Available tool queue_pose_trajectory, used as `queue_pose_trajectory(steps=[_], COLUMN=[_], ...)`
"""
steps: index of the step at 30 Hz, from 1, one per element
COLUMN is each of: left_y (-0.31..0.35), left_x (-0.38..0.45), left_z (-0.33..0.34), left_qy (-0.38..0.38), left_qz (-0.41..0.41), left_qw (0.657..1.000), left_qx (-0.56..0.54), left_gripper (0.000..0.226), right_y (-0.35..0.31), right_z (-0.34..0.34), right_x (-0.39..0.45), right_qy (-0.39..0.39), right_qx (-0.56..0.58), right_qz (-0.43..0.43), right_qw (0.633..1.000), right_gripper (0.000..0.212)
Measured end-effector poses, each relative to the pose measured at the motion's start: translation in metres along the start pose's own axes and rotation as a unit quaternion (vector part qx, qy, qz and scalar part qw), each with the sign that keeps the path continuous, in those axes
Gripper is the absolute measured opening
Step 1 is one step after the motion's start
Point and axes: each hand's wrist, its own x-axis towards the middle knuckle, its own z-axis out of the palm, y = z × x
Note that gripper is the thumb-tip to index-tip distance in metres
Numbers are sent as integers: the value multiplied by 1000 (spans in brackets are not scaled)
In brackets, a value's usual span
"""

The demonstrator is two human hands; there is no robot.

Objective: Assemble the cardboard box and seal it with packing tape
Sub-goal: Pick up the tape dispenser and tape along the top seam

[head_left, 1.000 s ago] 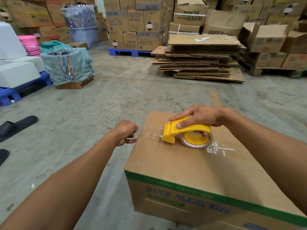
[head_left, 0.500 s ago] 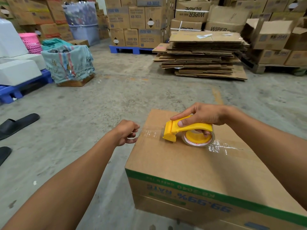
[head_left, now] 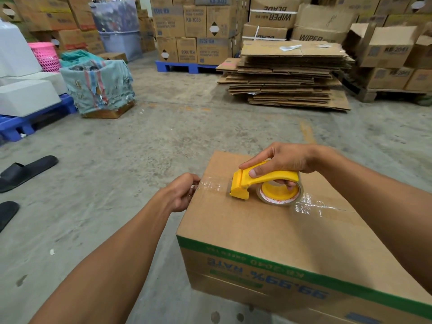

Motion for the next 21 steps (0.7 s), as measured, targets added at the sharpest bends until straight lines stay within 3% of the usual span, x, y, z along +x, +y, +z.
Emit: queue_pose_trajectory(steps=[6, 11, 13, 14, 16, 18, 21], left_y=[-7, -12, -16, -19, -25, -27, -31], left_x=[-5, -11, -18, -19, -17, -23, -35], left_z=[7, 16, 15, 12, 2, -4, -7], left_qy=[27, 91, 135, 167, 215, 176, 73], left_qz=[33, 81, 80, 109, 243, 369, 417], left_qw=[998, 988, 983, 973, 936, 900, 866], left_qx=[50, 90, 97, 113, 136, 150, 265], left_gripper=[25, 30, 42, 47, 48, 46, 49], right_y=[-2, -3, -4, -4, -5, -5, -5], right_z=[1, 2, 3, 3, 4, 5, 5], right_x=[1, 2, 2, 1, 1, 1, 2], right_qy=[15, 28, 24, 23, 23, 20, 22], right_qx=[-8, -5, -10, -14, -15, -15, -12], right_qz=[6, 13, 16, 17, 17, 16, 15], right_qw=[1000, 1000, 1000, 999, 999, 1000, 1000], right_gripper=[38, 39, 38, 38, 38, 38, 39])
